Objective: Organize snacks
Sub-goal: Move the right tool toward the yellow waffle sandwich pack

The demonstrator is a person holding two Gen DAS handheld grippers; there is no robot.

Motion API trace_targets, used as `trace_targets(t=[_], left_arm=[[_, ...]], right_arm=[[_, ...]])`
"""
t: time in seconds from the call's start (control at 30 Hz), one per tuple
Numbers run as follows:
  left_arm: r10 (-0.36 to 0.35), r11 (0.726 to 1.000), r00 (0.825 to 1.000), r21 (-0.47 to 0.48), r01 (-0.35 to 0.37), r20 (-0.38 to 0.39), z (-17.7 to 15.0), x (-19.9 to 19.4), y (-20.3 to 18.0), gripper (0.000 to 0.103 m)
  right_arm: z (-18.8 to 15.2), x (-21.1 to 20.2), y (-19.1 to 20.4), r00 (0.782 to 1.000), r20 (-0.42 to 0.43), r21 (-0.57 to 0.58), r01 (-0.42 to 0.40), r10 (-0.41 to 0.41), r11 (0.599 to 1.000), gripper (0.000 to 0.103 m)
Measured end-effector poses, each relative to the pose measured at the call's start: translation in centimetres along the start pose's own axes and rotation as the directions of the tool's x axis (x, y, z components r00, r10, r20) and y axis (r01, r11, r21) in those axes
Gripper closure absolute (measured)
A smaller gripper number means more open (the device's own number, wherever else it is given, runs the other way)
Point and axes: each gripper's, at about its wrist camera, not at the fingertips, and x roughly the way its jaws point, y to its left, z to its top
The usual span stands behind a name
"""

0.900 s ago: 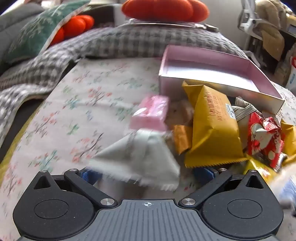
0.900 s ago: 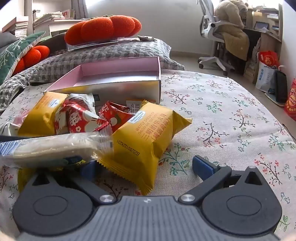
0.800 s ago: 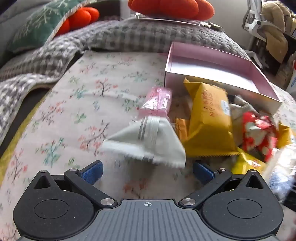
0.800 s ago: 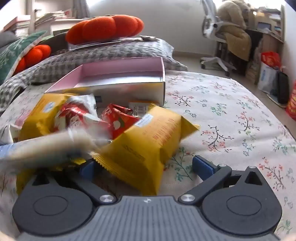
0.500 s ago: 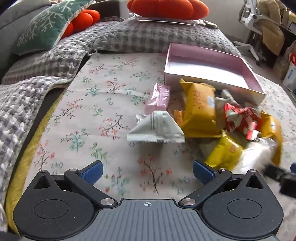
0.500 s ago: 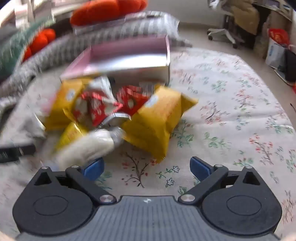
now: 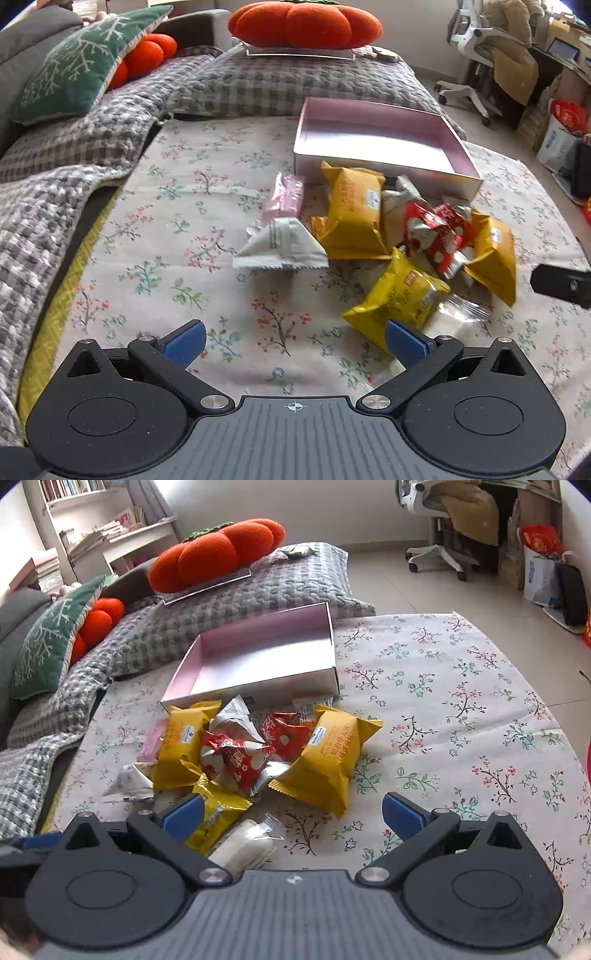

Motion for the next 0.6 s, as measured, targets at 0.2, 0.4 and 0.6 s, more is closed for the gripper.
trace_targets(t=[0.2,0.4,0.6], left_arm=[[-0.061,0.997,0.998,0.036,0.062,-0.014,-1.0,-0.2,-1.1,0.002],[-0.100,0.993,0.995,0.058,0.100,-0.012,-1.2,-0.4,-1.6,0.002],[-0.088,0.995,0.996,0.042,0.087,0.013,-0.1,-0.5,-0.5,0.002]], right_arm=[[0.1,0.0,0.2,1.000,-0.002,-0.012,0.006,-0.006,1.000,0.000],[0.1,-0.1,-0.2,1.000,-0.001,0.016,-0.014,0.014,1.000,0.000],[0.0,0.1,-0.6,1.000,-0.007,0.037,-0.005,0.006,0.999,0.000]])
